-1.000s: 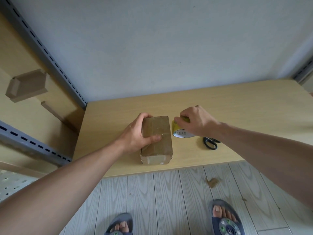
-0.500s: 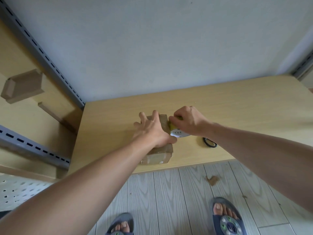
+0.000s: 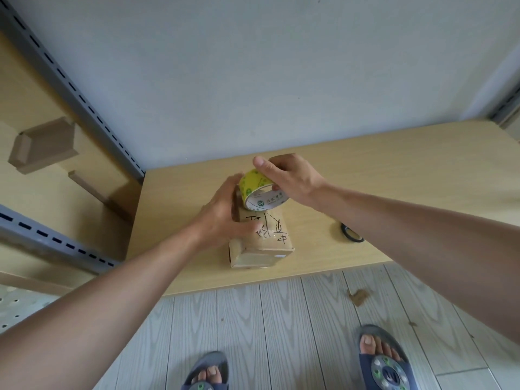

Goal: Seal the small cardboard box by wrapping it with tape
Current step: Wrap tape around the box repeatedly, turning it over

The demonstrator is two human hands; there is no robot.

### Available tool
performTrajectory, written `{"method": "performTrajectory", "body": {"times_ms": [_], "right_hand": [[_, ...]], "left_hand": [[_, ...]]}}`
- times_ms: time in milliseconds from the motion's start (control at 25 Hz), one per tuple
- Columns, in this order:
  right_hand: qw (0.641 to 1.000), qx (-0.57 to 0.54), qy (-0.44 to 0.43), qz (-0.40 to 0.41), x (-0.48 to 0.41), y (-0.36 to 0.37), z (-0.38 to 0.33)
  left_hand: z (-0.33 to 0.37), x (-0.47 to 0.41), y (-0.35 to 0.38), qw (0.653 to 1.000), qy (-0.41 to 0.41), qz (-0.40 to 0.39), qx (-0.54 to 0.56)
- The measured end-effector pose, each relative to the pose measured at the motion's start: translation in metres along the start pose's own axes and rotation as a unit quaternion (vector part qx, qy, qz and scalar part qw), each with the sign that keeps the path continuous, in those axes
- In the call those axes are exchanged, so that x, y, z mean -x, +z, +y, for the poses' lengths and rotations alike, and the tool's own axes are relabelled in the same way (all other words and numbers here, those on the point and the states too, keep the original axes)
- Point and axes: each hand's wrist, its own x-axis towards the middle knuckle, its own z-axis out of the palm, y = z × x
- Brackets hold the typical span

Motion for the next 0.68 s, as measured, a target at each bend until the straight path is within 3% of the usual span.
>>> {"method": "performTrajectory", "body": {"times_ms": [160, 400, 680], "right_hand": [[1.000, 0.010, 0.002, -0.006, -0.002, 0.002, -0.007], [0.981, 0.164, -0.084, -0.064, -0.010, -0.009, -0.027], [0.962, 0.265, -0.043, -0.044, -0.004, -0.033, -0.002]], "left_hand": [[-0.004, 0.004, 0.000, 0.999, 0.007, -0.020, -0.034], [-0.029, 0.013, -0.015, 0.998, -0.017, -0.036, -0.053], [-0.038, 0.015, -0.018, 0.998, -0.025, -0.044, -0.032]]}}
